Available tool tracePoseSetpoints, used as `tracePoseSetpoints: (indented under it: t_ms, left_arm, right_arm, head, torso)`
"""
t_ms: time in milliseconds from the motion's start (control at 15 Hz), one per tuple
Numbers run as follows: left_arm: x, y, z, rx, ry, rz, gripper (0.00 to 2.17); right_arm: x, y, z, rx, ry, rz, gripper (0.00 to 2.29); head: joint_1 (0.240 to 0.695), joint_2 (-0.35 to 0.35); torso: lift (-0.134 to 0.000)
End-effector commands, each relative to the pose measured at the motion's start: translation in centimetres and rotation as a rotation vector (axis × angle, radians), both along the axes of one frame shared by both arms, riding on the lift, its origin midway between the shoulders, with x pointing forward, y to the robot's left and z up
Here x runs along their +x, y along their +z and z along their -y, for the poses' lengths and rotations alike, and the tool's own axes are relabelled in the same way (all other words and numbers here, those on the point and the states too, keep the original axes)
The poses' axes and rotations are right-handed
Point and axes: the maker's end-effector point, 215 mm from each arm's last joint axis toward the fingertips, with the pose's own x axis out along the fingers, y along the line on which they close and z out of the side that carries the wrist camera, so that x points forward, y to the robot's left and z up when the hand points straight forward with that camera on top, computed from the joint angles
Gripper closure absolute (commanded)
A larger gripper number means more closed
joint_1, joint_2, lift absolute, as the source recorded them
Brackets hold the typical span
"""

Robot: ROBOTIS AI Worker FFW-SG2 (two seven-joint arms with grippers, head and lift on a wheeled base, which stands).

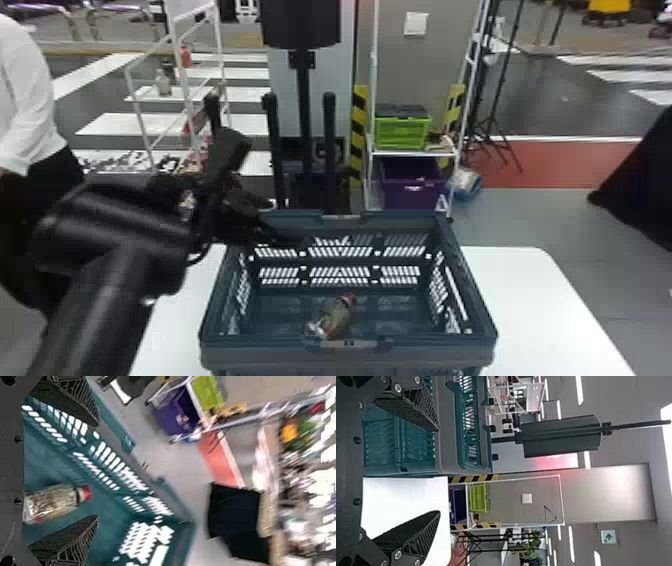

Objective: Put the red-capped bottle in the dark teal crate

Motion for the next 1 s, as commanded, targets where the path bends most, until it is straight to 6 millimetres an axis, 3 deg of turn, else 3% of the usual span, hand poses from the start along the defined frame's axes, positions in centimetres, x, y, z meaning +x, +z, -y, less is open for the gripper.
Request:
tracePoseSetpoints:
  t_ms: [0,200,267,333,467,667,867,933]
  left_arm:
    - [-2.1,1.6,-5.1,-0.105,0.115,0.056,0.07]
    - [-6.7,0.5,-12.2,-0.187,0.306,0.101,0.07]
    - [-8.3,-0.3,-13.7,-0.178,0.354,0.128,0.07]
    - [-9.9,0.2,-15.0,-0.15,0.396,0.188,0.07]
    - [-13.3,-1.4,-16.3,-0.117,0.461,0.253,0.07]
    - [-18.7,-6.4,-17.0,-0.094,0.558,0.218,0.07]
    - [-23.2,-9.8,-16.9,-0.157,0.661,0.217,0.07]
    - [-24.2,-9.7,-16.4,-0.166,0.66,0.262,0.07]
  right_arm:
    - [-0.1,0.2,0.1,-0.003,-0.001,0.001,0.15]
    - [0.0,0.0,0.2,-0.009,0.003,-0.008,0.15]
    - [0.2,0.1,0.1,-0.011,0.007,-0.006,0.15]
    - [0.3,0.0,0.1,-0.012,0.011,-0.011,0.15]
    - [0.6,-0.4,-0.1,-0.015,0.016,-0.023,0.15]
    - [0.8,-0.3,-0.5,-0.014,0.028,-0.025,0.15]
    - [0.7,-0.4,-0.5,-0.013,0.032,-0.025,0.15]
    - [0.7,-0.5,-0.6,-0.016,0.037,-0.028,0.15]
  head:
    - [0.499,0.0]
    - [0.499,0.0]
    - [0.499,0.0]
    - [0.499,0.0]
    - [0.499,0.0]
    - [0.499,0.0]
    - [0.499,0.0]
    - [0.499,0.0]
  torso:
    - [0.0]
    - [0.0]
    - [0.0]
    - [0.0]
    - [0.0]
    - [0.0]
    - [0.0]
    - [0.0]
